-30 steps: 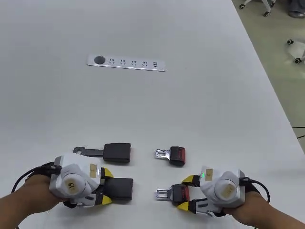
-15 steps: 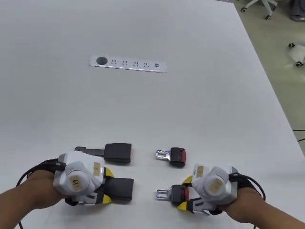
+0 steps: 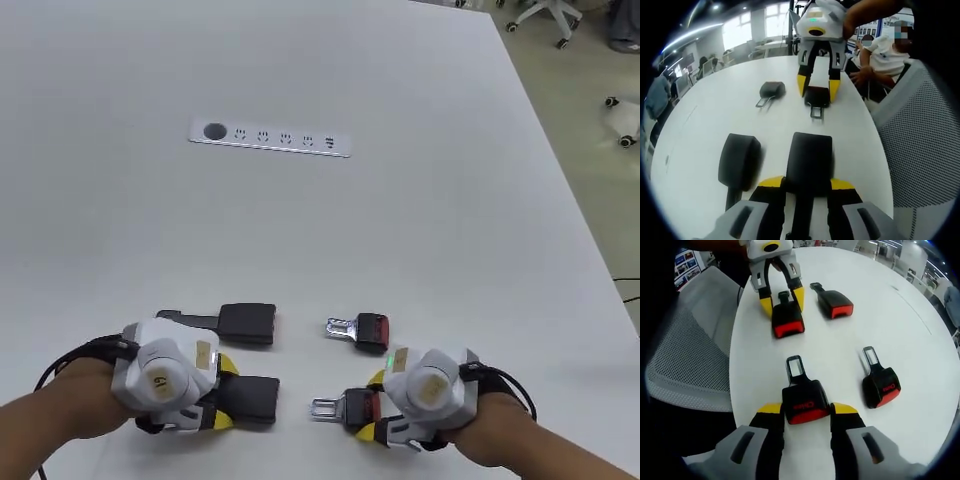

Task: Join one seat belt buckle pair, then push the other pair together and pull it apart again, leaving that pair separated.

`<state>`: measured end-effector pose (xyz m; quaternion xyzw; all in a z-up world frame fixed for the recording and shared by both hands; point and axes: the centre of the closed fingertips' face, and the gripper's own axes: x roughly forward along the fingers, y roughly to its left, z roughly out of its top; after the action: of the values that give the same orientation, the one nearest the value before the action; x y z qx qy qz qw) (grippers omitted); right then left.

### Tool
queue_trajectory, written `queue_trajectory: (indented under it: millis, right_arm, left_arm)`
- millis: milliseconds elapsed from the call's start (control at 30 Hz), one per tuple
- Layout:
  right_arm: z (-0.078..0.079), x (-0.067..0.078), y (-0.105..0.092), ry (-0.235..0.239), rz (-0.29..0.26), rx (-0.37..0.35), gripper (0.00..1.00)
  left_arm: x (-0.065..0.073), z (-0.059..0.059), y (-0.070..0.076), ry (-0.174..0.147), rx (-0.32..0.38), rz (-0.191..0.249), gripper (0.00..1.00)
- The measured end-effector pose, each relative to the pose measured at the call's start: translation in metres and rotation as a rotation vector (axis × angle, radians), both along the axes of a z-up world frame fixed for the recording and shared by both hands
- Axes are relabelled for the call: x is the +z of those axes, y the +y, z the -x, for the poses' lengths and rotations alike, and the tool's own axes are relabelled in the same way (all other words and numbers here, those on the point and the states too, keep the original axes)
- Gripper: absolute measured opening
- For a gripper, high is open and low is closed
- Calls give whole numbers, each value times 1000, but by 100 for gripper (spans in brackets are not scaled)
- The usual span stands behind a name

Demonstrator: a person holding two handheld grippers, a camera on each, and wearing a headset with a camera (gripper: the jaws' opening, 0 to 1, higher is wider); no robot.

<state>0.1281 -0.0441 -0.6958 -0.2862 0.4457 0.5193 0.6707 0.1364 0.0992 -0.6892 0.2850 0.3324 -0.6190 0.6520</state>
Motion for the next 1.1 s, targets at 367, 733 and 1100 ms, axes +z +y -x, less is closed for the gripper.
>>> queue_trajectory:
  millis: [367, 733, 1100]
  right_arm:
    - [-2, 2, 16, -6, -18, 2, 34]
    - [-7, 2, 36, -12, -41, 4, 34]
    - [-7, 1, 56, -17, -59, 11, 34]
  left_arm:
    - [-2, -2, 0, 5, 2, -20, 33]
    - [-2, -2, 0, 8, 10, -20, 33]
    - [-2, -2, 0, 8, 25, -16, 33]
